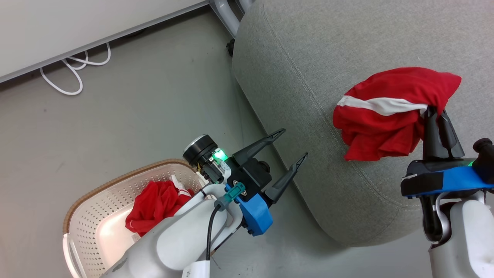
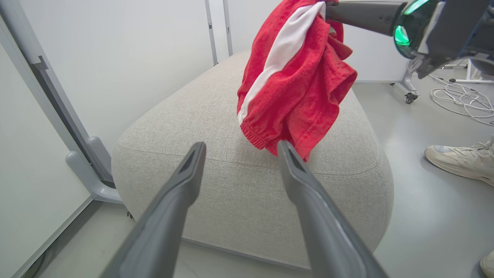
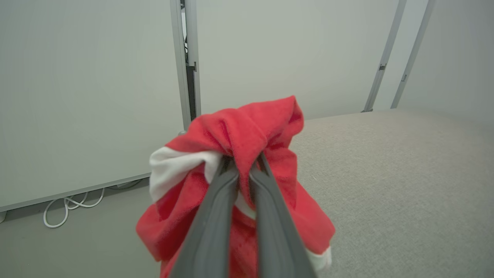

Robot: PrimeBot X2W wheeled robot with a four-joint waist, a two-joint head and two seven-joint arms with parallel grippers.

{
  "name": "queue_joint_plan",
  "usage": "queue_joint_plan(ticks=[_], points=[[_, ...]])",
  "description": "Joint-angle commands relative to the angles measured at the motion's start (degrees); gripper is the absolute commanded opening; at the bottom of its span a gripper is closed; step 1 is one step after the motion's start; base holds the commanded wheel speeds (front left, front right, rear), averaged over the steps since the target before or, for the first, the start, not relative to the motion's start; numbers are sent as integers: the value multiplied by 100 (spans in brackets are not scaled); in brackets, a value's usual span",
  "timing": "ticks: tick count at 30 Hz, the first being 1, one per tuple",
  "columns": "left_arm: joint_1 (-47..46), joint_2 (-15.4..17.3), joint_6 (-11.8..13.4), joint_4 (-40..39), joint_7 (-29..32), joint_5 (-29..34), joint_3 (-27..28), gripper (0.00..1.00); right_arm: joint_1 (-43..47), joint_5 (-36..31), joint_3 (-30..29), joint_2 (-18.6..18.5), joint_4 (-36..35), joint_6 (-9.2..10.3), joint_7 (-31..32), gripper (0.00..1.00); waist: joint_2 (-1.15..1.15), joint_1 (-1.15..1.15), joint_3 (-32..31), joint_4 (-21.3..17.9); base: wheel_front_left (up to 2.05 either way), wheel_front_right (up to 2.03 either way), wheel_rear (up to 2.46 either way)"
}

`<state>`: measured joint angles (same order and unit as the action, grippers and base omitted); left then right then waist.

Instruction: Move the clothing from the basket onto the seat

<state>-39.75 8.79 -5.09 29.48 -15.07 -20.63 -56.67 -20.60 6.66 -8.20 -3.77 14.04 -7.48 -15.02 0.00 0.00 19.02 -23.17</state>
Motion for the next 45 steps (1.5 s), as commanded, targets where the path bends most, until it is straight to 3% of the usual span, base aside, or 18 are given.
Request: queue_joint_plan(ticks=[1,12,22,31,45], points=[[-54,64,-12,-33,-15,20,30,100,-41,29,-48,39,-51,-3,-24,0,0,0,62,1,0,0,0],[-508,305,29,-262,71,198,72,100,-1114,-14,-474,-77,-441,-3,-24,0,0,0,966,142,0,0,0],[-1144,771,99,-877,392,409,194,100,-2869,8,-1580,-885,-668,-2,-24,0,0,0,2229,354,0,0,0],[-1460,1198,209,-1571,680,621,268,100,-3788,-38,-2299,-1682,23,-2,-23,0,0,0,3084,412,0,0,0],[-1519,1289,343,-1892,728,636,224,100,-3230,-571,-2860,-1318,1691,-2,-23,0,0,0,3326,594,0,0,0]])
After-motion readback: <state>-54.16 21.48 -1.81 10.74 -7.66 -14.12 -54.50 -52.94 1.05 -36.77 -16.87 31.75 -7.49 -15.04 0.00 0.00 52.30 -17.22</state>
